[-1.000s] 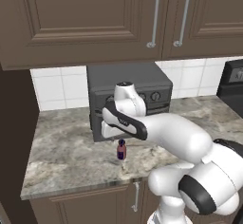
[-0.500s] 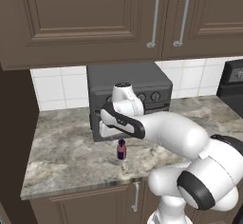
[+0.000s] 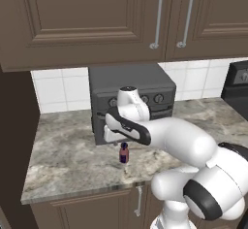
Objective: Place the drinks on the dining counter in a tight cluster.
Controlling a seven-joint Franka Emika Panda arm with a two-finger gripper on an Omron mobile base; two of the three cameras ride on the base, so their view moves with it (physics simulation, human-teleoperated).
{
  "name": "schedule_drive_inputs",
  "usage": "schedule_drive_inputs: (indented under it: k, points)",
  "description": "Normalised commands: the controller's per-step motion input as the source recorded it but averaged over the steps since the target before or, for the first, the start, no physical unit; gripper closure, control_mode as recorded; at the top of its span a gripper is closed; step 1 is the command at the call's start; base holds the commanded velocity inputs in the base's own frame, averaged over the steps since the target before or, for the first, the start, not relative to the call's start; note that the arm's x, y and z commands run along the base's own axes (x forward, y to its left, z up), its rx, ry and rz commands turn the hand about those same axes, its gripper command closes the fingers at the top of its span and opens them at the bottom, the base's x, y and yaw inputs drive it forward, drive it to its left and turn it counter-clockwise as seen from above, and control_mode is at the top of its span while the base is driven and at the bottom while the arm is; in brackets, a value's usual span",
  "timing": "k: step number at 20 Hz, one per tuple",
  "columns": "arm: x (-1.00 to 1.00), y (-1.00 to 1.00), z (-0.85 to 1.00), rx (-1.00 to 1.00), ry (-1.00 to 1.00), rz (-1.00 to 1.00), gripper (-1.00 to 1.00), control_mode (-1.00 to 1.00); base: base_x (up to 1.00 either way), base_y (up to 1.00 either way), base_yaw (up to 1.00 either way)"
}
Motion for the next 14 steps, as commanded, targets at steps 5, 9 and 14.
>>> schedule_drive_inputs:
  k: [5, 9, 14]
  points:
    - [0.06, 0.0, -0.12, 0.0, 0.0, 0.0, -1.0, -1.0, 0.0, 0.0, 0.0]
    - [0.2, 0.0, -0.14, 0.0, 0.0, 0.0, -1.0, -1.0, 0.0, 0.0, 0.0]
    - [0.15, 0.0, -0.14, 0.0, 0.0, -0.01, -1.0, -1.0, 0.0, 0.0, 0.0]
